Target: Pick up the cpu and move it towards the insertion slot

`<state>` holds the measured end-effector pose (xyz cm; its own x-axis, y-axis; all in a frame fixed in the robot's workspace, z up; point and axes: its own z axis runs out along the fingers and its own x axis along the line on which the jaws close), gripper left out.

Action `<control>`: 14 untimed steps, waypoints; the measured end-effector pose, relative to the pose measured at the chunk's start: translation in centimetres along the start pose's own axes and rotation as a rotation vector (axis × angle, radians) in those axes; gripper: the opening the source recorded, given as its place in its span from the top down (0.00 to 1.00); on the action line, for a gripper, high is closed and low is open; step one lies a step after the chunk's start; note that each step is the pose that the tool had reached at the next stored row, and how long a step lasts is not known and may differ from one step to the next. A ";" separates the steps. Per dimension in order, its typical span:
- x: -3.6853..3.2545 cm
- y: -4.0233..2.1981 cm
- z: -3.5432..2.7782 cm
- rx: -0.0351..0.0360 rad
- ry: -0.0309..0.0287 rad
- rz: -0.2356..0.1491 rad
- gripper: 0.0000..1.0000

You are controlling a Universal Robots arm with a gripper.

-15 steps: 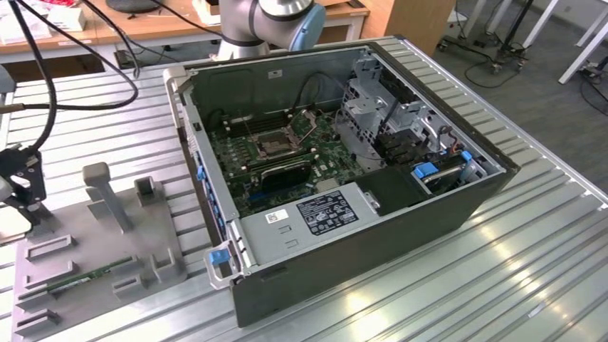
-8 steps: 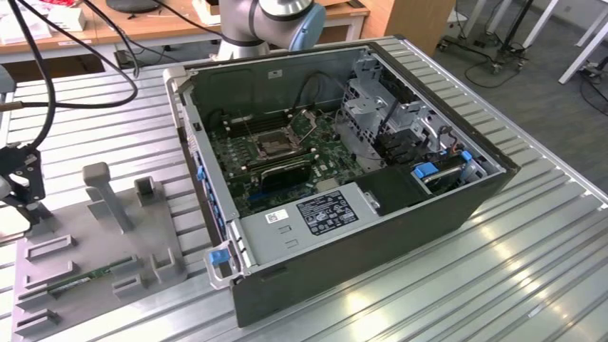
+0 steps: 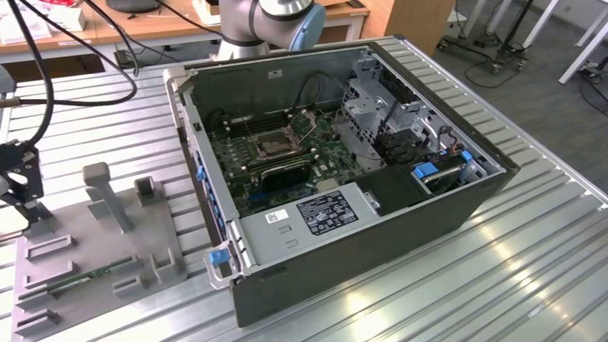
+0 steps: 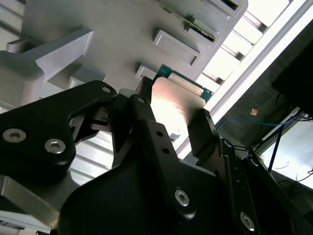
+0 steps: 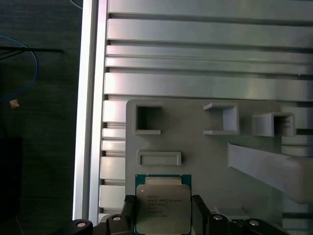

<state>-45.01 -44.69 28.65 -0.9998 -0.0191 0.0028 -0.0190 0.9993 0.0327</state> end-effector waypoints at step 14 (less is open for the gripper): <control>0.00 0.05 -1.41 0.0000 0.0000 0.000 0.46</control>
<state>-45.01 -44.69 30.06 -0.9998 -0.0191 0.0028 -0.0190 0.9993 0.0327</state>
